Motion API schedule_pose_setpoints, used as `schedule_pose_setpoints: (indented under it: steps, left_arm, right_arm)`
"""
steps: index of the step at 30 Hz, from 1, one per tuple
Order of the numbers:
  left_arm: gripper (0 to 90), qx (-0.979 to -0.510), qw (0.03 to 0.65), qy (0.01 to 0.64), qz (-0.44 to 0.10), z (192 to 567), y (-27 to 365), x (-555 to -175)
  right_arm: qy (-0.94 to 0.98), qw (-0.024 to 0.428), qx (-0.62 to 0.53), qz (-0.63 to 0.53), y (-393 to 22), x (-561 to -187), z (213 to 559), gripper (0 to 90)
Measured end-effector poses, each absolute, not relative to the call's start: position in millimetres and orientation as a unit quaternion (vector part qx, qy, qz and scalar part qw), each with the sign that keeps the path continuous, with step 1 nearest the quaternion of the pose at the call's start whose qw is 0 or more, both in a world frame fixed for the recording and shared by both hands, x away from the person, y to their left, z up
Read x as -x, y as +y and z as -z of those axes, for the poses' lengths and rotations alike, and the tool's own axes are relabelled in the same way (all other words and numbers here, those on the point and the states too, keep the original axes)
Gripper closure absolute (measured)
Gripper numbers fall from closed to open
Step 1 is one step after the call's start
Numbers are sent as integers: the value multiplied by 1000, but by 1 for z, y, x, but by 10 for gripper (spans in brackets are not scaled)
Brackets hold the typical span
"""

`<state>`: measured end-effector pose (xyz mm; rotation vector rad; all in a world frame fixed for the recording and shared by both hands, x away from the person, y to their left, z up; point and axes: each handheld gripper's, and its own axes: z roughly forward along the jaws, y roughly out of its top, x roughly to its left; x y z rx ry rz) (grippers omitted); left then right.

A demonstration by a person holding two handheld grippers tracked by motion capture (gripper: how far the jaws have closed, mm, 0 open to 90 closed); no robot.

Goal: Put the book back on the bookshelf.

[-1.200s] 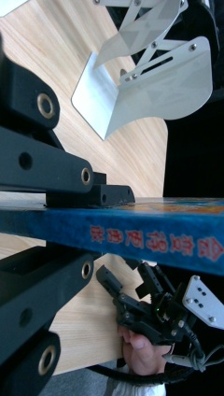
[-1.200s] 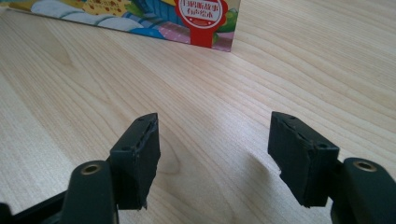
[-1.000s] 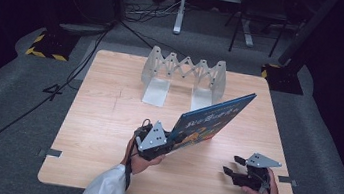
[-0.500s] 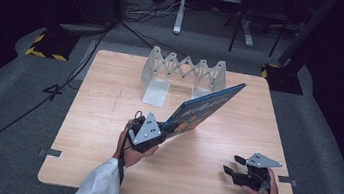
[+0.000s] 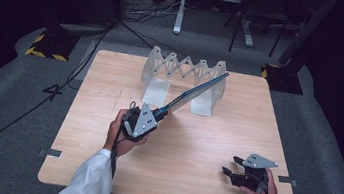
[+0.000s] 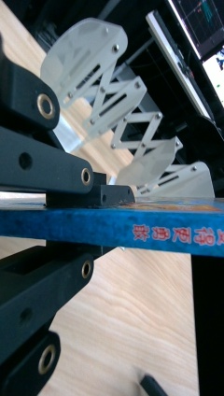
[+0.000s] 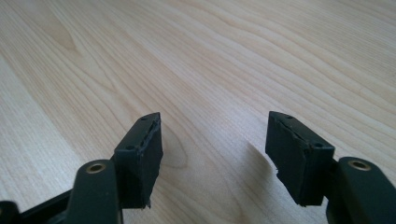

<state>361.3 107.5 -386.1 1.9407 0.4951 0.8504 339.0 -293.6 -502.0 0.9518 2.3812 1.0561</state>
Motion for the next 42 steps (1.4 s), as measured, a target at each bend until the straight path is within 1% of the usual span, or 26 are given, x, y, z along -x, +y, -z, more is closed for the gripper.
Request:
schedule_pose_setpoints:
  steps: [7, 12, 15, 20, 26, 29, 38, 42]
  left_arm:
    - [831, -790, 442, 218, -366, 376, 112, -379]
    - [831, -783, 443, 221, -375, 369, 115, -387]
    - [830, -781, 450, 221, -372, 364, 116, -389]
    - [830, -769, 455, 228, -387, 360, 117, -396]
    - [829, -758, 468, 251, -379, 371, 119, -409]
    - [829, -751, 475, 257, -379, 374, 122, -409]
    - [826, -709, 516, 310, -366, 388, 148, -398]
    - [822, -698, 529, 319, -363, 399, 154, -387]
  right_arm:
    - [846, 179, -336, -374, -293, -339, 502, 374]
    - [846, 177, -335, -375, -293, -339, 502, 374]
    - [847, 176, -334, -375, -293, -339, 502, 374]
    - [848, 173, -332, -376, -293, -340, 502, 374]
    - [849, 171, -330, -376, -293, -340, 502, 374]
    - [850, 168, -327, -376, -294, -340, 502, 374]
    - [850, 163, -331, -377, -294, -341, 502, 369]
    - [850, 161, -332, -376, -294, -341, 502, 369]
